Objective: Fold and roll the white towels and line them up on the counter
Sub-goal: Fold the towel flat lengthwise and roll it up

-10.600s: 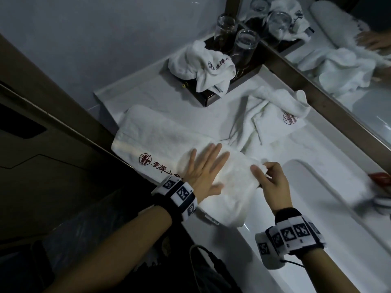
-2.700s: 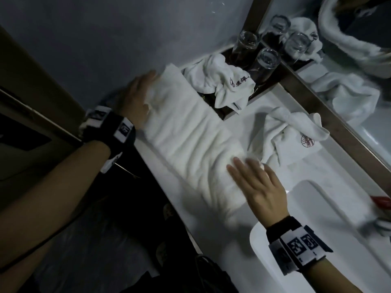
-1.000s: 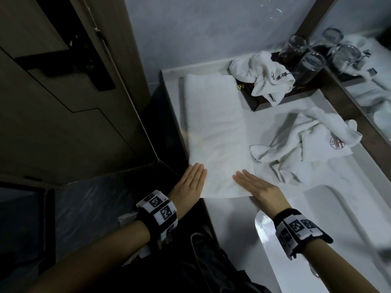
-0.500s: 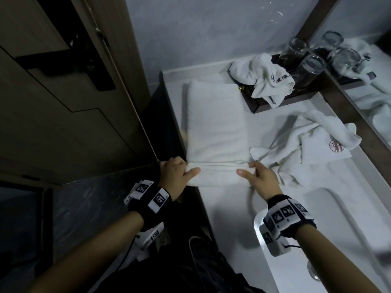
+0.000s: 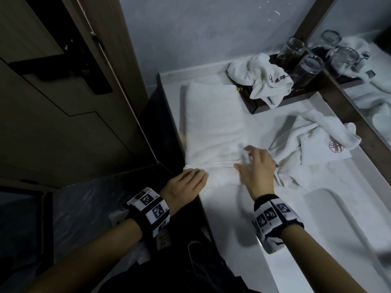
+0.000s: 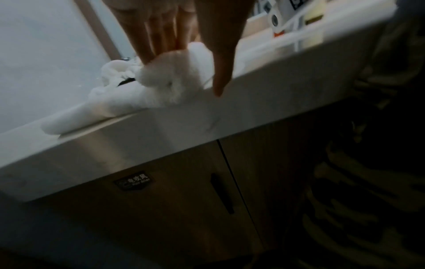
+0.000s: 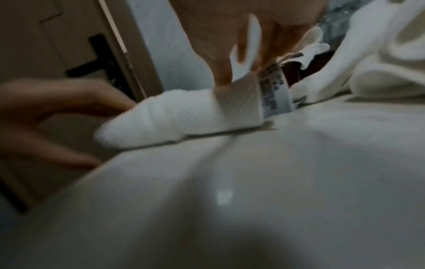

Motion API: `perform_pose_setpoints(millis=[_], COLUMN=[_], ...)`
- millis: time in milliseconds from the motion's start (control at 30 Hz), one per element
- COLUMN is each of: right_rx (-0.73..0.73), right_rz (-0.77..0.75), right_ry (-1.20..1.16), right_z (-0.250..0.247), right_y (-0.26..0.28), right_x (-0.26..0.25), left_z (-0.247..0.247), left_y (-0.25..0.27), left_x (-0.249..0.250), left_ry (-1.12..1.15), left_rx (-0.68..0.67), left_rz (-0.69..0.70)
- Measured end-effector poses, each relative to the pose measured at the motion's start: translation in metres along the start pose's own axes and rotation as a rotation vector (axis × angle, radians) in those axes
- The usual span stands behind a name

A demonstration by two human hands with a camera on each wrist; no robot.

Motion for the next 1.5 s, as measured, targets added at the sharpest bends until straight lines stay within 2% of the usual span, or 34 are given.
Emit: perform_pose_setpoints(millis=[67,100,133,267,367,400,533,633,667,733,800,900,967,1067,1167,1233,1267,1367,1500], right_rx=[0.058,0.013,-0.048,-0.287,-0.333,-0.356,-0.476,-0.590,-0.587,-0.477,-0.340,-0.208,-0.146,0.017,0.163,0.175,0.166,0.064,-0.139], right_rz=[-0.410,-0.515,-0.533,-0.497,-0.457,-0.432,-0.389,-0.147,-0.077,0.046,0.176,0.303,0.304,0.160,-0.053,-0.269,-0.326,-0.233,-0.261], right_ry=[0.038,0.030,0.011,0.020,-0.030,-0.055,-0.096,-0.311,-0.375,-0.454,-0.533,-0.575,-0.546,-0.404,-0.244,-0.119,-0.097,-0.140,-0.113], right_z=[-0.003,0.000,0.004,0.020,0.016,0.013,0.010,0.017,0.020,0.021,0.019,0.022,0.022,0.010,-0.008,-0.010,-0.009,-0.004,0.014], right_y=[0.019,0.028,0.033,0.039,0.030,0.026,0.018,0.010,0.008,-0.002,-0.007,-0.014,-0.020,-0.021,-0.006,0.009,0.015,0.015,0.012], right_x=[-0.028,-0.031,-0.028,-0.009,-0.006,-0.006,-0.011,0.000,0.003,0.013,0.026,0.036,0.035,0.021,0.001,-0.018,-0.022,-0.016,-0.017], left_z=[0.003,0.005,0.006,0.000,0.012,0.014,0.017,0.027,0.028,0.026,0.019,0.004,-0.008,-0.023,-0.017,-0.009,-0.004,0.004,0.007], left_y=[-0.005,-0.009,-0.013,-0.020,-0.023,-0.021,-0.013,-0.004,-0.004,-0.010,-0.017,-0.027,-0.036,-0.034,-0.019,-0.012,-0.010,-0.012,-0.026], left_x=[0.000,0.001,0.001,-0.016,-0.043,-0.051,-0.076,-0.080,-0.082,-0.086,-0.097,-0.106,-0.092,-0.062,-0.043,-0.039,-0.038,-0.037,-0.038], left_ry=[-0.064,-0.084,-0.089,0.049,0.422,0.536,0.772,1.017,1.100,1.188,1.120,0.790,0.648,0.364,0.190,0.143,0.122,0.003,-0.084], left_rx=[-0.009,-0.030,-0.057,-0.189,-0.432,-0.466,-0.479,-0.566,-0.555,-0.445,-0.253,-0.041,0.029,0.121,0.072,-0.004,-0.040,-0.083,-0.131], left_rz=[-0.003,-0.015,-0.027,-0.165,-0.294,-0.347,-0.494,-0.536,-0.553,-0.563,-0.578,-0.544,-0.391,-0.181,-0.136,-0.141,-0.144,-0.150,-0.168])
Point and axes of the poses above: each hand's wrist, its own y-axis away from the middle knuckle, its own z-axis out of the palm, x = y × z, the point moved 8 cm from there along -y, towards the middle knuckle
